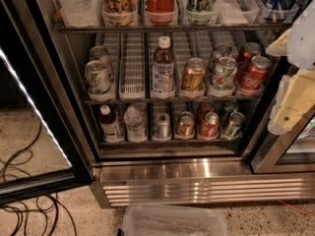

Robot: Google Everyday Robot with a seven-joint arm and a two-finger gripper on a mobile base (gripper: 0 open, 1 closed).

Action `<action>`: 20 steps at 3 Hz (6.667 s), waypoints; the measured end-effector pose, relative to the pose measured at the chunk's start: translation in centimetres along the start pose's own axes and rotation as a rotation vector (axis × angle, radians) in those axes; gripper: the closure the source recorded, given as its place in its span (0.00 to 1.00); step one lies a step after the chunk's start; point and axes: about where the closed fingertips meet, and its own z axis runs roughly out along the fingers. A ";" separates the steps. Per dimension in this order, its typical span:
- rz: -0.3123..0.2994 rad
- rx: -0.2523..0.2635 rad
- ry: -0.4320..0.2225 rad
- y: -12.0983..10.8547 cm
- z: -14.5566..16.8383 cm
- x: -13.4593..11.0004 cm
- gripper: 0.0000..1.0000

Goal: Pick coke can from bottom shelf of fridge

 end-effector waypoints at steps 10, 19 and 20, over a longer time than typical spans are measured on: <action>0.648 -0.035 -0.890 6.0 24.0 -11.6 0.00; 1.019 0.332 -1.121 8.4 33.9 -9.4 0.00; 1.043 0.473 -1.182 5.4 34.5 -7.7 0.00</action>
Offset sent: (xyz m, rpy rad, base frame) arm 0.0123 -0.0015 -0.0306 0.2761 -0.1102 -0.1980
